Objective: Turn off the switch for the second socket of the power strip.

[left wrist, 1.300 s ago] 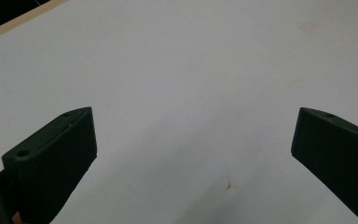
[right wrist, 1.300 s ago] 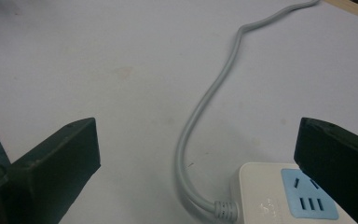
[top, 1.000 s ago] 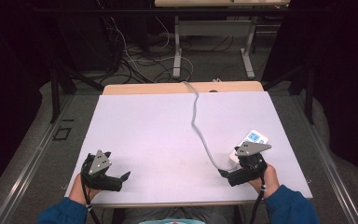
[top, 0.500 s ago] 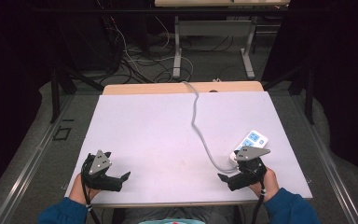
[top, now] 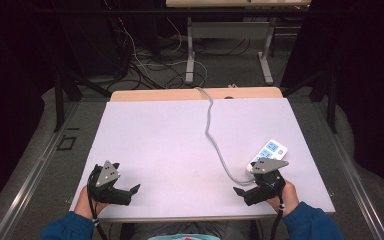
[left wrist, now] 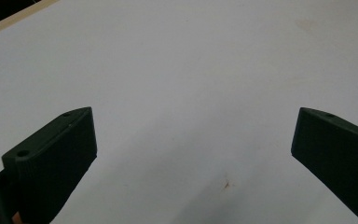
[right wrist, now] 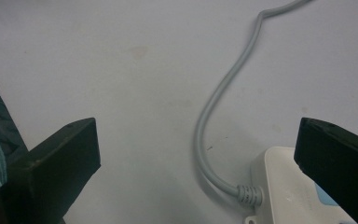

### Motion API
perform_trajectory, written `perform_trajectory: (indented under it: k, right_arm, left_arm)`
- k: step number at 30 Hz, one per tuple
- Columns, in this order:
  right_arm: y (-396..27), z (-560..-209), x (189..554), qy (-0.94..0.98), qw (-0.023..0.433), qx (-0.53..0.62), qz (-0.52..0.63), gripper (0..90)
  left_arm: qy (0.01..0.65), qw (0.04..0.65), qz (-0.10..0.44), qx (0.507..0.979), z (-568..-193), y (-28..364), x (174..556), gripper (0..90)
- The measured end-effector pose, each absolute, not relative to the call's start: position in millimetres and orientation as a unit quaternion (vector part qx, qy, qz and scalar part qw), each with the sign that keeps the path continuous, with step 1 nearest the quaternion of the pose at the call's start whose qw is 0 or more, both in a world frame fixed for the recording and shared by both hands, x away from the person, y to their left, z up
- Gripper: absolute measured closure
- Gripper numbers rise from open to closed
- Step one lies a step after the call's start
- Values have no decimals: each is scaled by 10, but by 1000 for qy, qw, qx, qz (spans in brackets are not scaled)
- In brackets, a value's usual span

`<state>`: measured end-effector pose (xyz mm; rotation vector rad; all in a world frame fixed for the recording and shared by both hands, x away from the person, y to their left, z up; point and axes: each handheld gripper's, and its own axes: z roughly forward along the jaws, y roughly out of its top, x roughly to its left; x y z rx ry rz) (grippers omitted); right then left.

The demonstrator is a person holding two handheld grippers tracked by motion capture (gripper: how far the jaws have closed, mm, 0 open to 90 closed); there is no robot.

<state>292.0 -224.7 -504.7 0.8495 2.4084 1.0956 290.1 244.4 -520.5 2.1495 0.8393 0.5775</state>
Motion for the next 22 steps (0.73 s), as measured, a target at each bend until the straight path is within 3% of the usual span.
perform_trajectory:
  k: [22]
  right_arm:
    - [-2241, -5042, 2912, 857, 184, 298, 377, 0]
  left_arm:
    - [326, 369, 221, 842, -5212, 2438, 2904, 2]
